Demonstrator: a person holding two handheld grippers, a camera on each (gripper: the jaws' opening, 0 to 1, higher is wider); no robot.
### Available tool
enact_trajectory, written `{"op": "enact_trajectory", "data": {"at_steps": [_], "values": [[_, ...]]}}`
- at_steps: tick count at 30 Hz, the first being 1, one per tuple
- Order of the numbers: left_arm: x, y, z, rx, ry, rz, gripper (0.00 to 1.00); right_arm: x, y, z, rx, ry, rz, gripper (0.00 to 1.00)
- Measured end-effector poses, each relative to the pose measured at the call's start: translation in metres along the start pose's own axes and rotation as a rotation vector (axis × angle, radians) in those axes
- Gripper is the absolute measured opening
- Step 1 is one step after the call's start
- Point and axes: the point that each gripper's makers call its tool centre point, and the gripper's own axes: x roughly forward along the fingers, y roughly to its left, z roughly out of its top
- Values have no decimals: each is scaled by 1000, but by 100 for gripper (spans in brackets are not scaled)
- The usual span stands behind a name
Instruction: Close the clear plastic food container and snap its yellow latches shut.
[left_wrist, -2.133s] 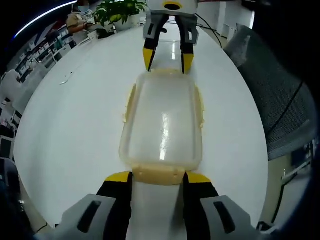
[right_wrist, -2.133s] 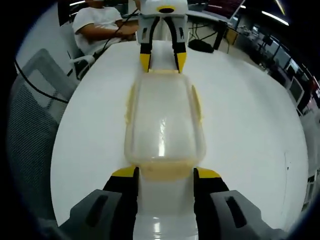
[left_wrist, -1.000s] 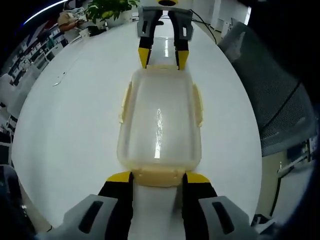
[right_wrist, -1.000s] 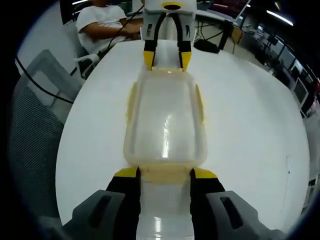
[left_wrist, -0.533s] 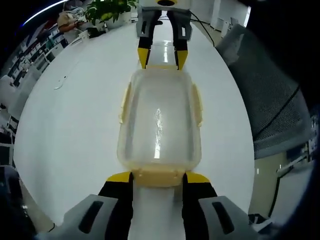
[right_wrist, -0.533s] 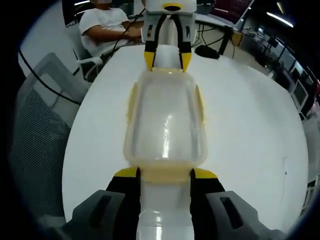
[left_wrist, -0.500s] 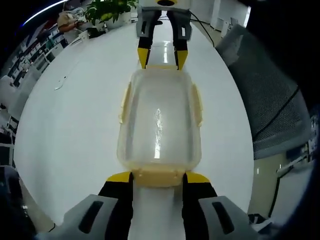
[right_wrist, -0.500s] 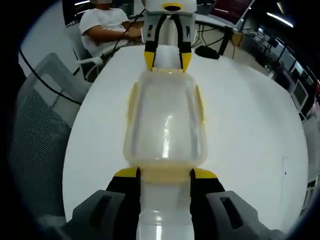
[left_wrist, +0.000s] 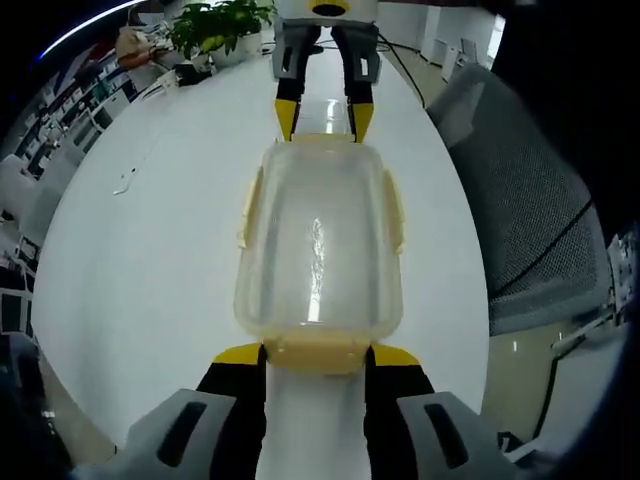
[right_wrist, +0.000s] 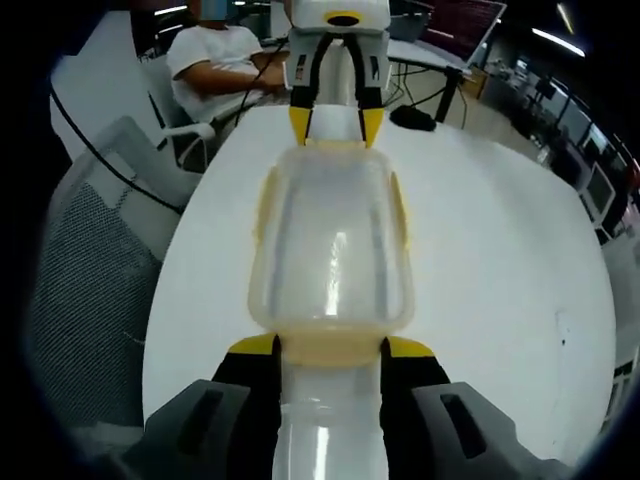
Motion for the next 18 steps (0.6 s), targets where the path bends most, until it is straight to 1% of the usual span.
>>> {"op": "enact_trajectory", "data": {"at_steps": [2,8,9,18], "values": [[0,0,3,0,0,-2,32,-3,1,-2,-1,1,1,35],[-2,-3,22,-1,-17,-6,32,-19,2,-10,4,-3,-2,35],[-1,-2,22,1,-19,-7,32,-22,2,-13,4,-1,-2,35],[-1,4,48,21,-25,-1,32,-38,0,-29,15,2,-18,35]]}}
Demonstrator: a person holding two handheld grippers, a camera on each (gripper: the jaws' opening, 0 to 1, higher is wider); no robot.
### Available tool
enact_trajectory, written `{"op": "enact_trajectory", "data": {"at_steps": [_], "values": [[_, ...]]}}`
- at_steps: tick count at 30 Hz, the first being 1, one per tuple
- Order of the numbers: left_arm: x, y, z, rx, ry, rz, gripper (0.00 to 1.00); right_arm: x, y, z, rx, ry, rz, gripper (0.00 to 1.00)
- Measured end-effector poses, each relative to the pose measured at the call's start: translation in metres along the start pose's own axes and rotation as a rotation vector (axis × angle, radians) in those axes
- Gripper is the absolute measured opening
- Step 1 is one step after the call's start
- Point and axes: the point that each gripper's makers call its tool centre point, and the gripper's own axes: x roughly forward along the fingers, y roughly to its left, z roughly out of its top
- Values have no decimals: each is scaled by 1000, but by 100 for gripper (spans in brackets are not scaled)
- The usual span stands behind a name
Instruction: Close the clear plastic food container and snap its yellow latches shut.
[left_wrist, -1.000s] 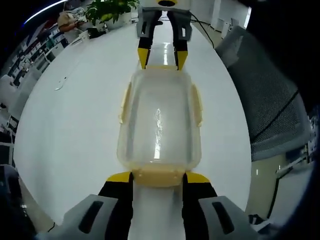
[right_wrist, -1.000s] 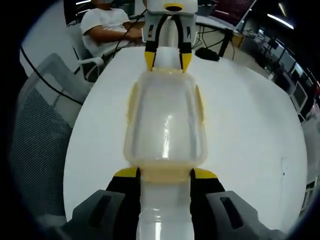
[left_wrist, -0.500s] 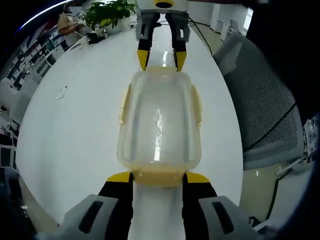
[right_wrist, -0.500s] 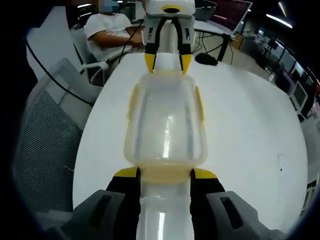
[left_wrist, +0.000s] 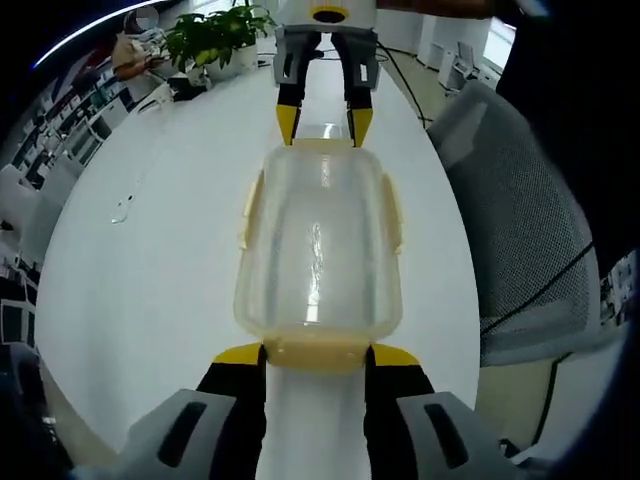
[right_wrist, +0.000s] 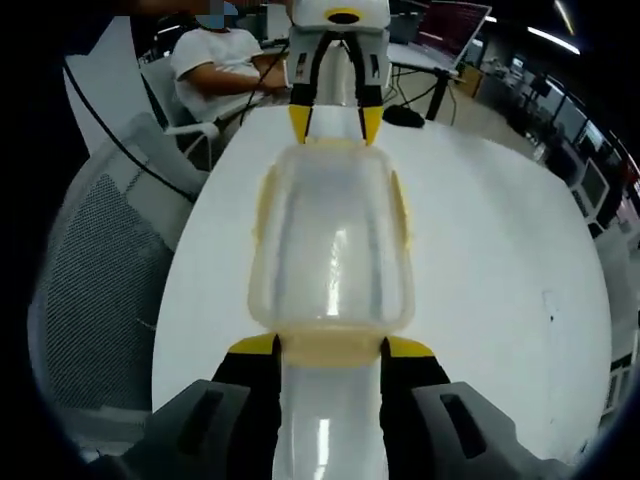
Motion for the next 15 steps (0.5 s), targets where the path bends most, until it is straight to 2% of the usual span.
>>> {"op": "enact_trajectory", "data": {"at_steps": [15], "values": [[18,7,34,22,-11,-8,32,-22,-3,-32,23,22,-17,35]]}}
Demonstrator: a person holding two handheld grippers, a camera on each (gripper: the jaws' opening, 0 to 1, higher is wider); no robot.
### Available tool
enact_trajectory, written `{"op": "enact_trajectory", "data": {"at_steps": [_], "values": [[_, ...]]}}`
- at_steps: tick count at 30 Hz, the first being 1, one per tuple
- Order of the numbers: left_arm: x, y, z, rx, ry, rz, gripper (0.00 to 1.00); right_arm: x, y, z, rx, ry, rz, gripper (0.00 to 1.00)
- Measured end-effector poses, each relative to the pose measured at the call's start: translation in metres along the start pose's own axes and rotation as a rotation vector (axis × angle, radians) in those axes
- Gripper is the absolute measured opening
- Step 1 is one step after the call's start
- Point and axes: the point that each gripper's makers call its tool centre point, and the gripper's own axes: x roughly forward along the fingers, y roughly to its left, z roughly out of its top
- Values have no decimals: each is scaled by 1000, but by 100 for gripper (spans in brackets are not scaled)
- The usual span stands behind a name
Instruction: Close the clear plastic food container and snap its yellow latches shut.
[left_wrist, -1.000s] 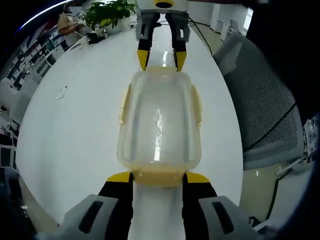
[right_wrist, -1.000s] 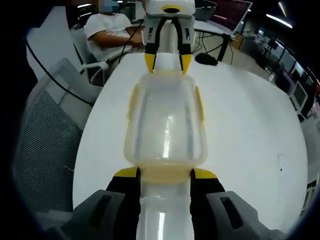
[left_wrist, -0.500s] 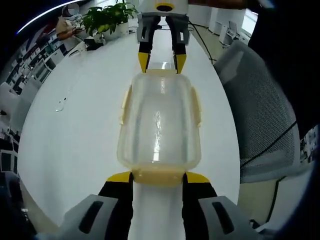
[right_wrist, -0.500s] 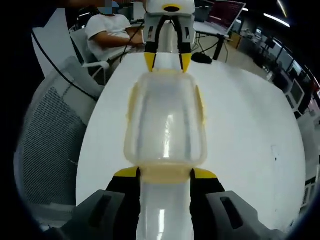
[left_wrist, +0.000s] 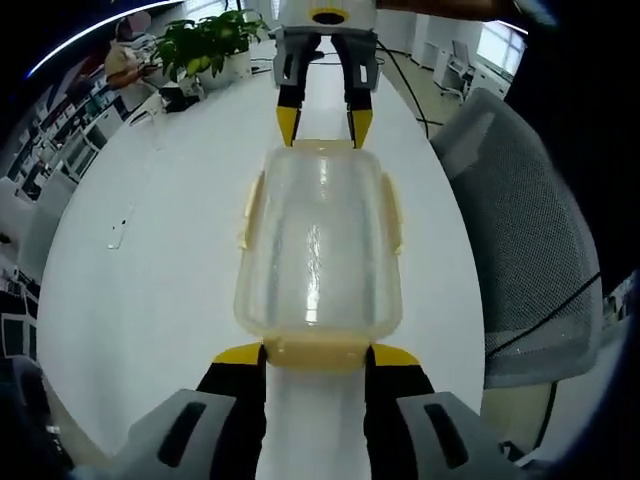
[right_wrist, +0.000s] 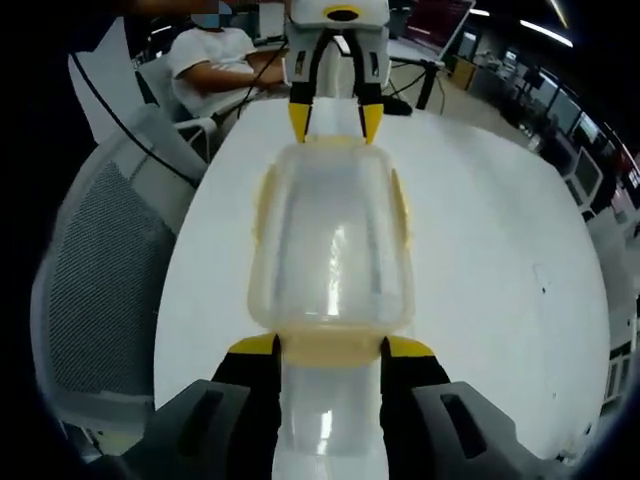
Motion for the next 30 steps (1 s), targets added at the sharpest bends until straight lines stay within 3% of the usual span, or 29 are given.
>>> {"op": "enact_trajectory", "data": {"at_steps": [30], "values": [[37,8,63,9,-32,-16,32,-28,-5,-65,22,71,-9,35]]}}
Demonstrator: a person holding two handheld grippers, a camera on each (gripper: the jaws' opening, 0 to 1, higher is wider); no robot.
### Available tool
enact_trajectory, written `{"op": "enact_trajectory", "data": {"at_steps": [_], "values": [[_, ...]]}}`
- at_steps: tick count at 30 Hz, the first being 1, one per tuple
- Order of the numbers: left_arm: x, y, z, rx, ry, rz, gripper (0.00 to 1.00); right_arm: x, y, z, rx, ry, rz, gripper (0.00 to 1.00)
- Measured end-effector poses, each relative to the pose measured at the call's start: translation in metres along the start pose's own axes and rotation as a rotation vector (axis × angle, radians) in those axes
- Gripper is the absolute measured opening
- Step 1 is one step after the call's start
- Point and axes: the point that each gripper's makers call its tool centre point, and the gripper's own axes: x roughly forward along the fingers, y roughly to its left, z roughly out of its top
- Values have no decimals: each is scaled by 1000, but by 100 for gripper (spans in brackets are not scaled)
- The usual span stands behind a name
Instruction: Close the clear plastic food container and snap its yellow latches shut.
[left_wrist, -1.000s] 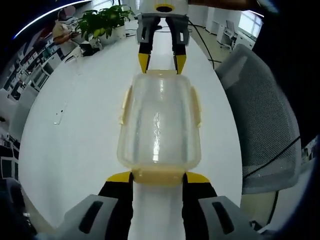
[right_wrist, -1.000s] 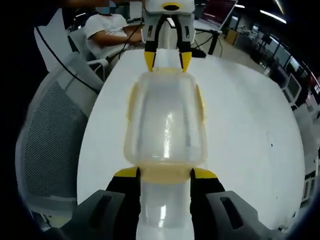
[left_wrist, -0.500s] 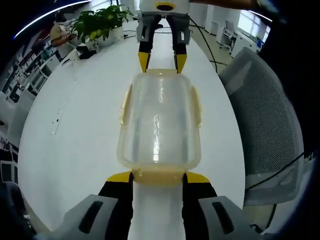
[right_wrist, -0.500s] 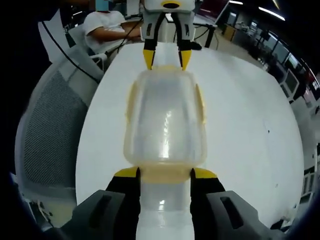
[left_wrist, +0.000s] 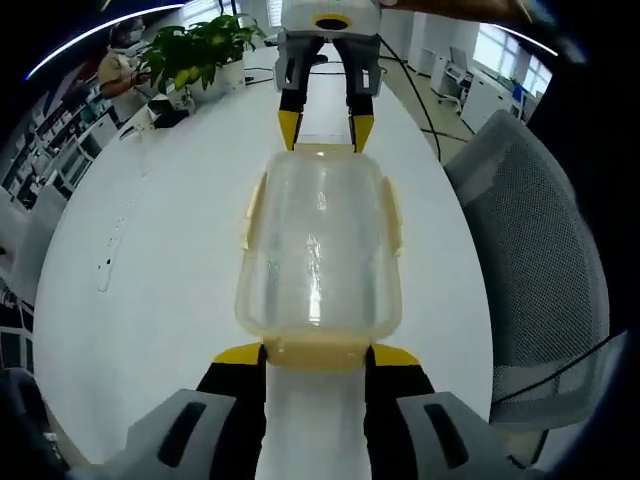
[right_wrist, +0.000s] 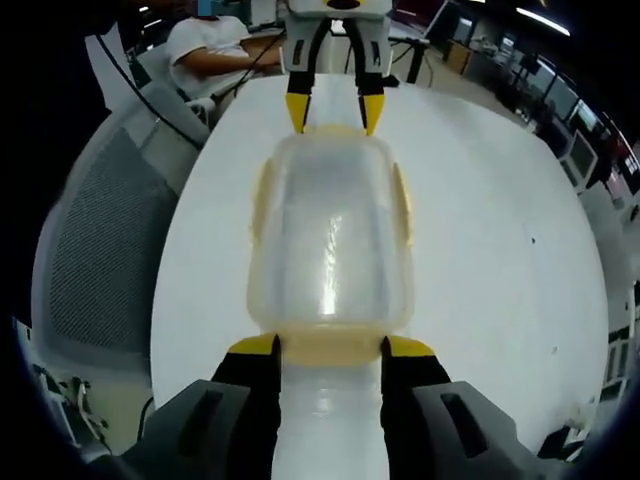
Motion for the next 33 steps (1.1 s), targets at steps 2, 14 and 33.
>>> {"op": "enact_trajectory", "data": {"at_steps": [2,14,33], "values": [[0,0,4,0,-2,1,32,-2,-1,-4,0,5,-1,35],[7,5,26,3,-20,2,32,-10,-6,-25,-3,41,-1,35],[26,2,43,-17,-37,-4,32,-16,-6,-49,-16,83,5,36]]}}
